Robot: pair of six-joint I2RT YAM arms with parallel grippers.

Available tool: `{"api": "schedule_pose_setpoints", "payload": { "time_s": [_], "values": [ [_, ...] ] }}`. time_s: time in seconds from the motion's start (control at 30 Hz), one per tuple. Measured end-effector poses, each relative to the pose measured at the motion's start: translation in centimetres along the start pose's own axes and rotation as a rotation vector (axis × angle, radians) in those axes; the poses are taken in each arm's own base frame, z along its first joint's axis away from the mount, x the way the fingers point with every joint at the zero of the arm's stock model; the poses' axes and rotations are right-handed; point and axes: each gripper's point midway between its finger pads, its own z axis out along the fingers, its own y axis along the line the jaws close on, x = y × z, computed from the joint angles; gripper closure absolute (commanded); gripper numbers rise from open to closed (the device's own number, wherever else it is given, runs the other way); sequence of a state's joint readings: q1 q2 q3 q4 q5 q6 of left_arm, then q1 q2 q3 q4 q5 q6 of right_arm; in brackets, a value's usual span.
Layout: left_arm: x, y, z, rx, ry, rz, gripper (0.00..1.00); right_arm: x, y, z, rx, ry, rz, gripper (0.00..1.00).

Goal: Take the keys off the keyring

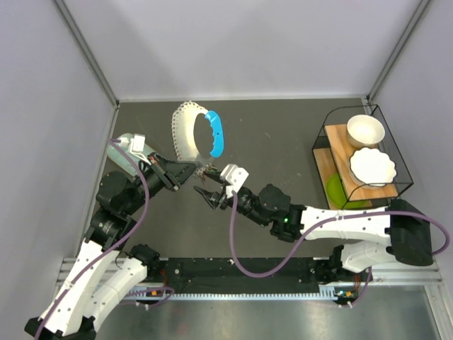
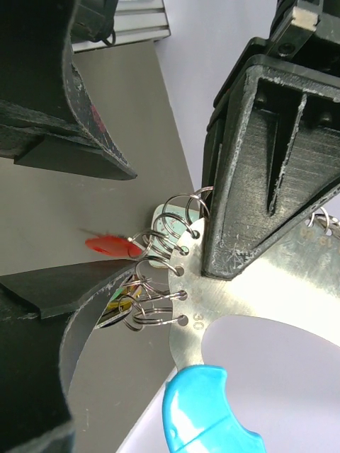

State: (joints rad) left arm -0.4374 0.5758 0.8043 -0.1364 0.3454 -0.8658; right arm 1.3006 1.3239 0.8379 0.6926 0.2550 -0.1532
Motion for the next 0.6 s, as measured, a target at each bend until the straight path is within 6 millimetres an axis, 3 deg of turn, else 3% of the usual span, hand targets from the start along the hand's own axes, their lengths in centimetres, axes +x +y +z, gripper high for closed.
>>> {"api": "schedule_pose_setpoints", "payload": {
  "time_s": [0.27,0.37,0.5,0.57,0.6],
  "values": [
    [0.0,0.0,0.0,0.001,0.000,-0.001,1.00,1.7,0.0,0.8,0.024,0.017,-0.017,0.53],
    [0.0,0.0,0.0,0.001,0.000,-0.003,1.00,2.7,0.0,1.0,0.027,0.037,-0.032,0.59],
    [0.0,-0.1,0.0,0.001,-0.001,-0.003,1.00,2.9,-0.3,1.1,0.043,0.041,-0.046,0.90],
    [-0.1,-0.1,-0.1,0.001,-0.004,-0.002,1.00,2.6,-0.5,1.1,0.057,0.031,-0.040,1.00],
    [-0.1,-0.1,-0.1,0.000,-0.006,-0.001,1.00,2.6,-0.6,1.1,0.061,0.031,-0.043,1.00]
  ]
}}
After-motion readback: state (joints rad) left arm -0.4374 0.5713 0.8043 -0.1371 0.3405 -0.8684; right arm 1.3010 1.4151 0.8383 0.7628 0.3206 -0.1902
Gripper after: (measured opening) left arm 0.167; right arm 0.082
